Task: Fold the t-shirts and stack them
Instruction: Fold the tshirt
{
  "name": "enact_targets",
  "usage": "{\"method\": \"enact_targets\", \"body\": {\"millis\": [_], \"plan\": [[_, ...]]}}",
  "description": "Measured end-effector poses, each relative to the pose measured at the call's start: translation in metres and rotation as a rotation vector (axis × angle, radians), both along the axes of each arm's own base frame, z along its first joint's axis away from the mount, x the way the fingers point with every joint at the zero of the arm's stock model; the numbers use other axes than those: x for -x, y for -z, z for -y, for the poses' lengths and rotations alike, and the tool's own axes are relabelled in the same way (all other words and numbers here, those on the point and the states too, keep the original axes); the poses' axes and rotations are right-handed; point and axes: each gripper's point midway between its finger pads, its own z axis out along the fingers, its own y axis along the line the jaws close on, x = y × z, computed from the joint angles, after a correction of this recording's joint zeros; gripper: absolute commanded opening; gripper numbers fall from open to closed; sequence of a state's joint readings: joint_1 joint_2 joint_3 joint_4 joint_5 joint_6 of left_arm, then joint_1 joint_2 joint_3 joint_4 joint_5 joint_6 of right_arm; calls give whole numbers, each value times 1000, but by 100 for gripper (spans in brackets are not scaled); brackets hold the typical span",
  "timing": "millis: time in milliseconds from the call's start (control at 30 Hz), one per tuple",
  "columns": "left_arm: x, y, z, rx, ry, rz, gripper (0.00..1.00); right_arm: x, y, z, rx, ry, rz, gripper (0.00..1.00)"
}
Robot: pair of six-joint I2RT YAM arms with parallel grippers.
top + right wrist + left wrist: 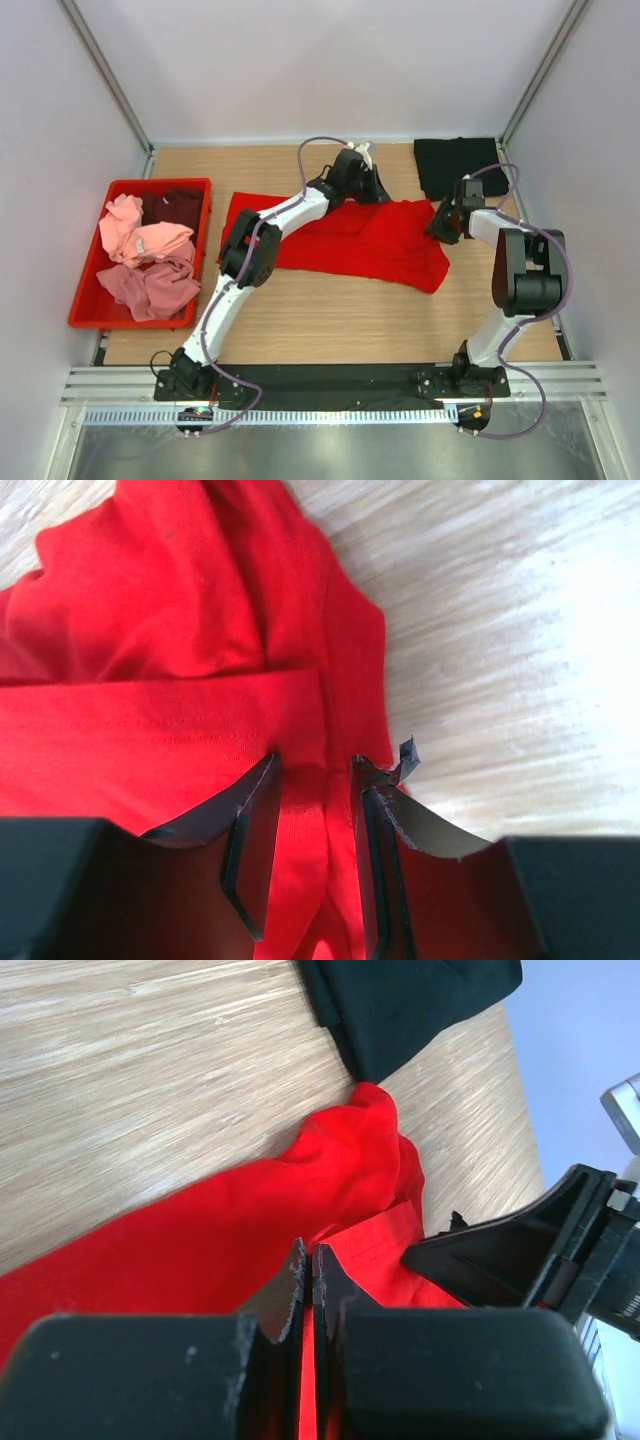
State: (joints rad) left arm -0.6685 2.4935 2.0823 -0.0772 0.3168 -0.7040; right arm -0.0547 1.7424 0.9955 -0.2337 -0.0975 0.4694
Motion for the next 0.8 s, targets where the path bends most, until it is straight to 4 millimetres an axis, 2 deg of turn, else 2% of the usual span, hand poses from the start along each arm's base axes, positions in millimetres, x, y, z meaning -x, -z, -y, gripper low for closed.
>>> {"method": "enact_targets", "body": {"millis": [267,433,600,633,667,700,800], "plan": [[-1,0,0,1,-2,2,0,-18,1,1,1,1,51,32],[0,2,-1,-2,-3,0,0,-25,-3,2,6,-2,85,15],[1,8,-3,-12,-7,-10,0,-28,-5,2,12,-9,98,15],[1,9,-3,-13,-7,-11,0,-28,-5,3,14,-11,101,11],[1,9,-3,-14,-9,-11,0,-29,-5,3,16,-14,103,3],[1,9,-3,-15,-10,-11,0,-29,-5,3,19,-19,106,1],[0,10,-4,-20,-17,-10,0,-31,-7,2,18,-29,117,1]]}}
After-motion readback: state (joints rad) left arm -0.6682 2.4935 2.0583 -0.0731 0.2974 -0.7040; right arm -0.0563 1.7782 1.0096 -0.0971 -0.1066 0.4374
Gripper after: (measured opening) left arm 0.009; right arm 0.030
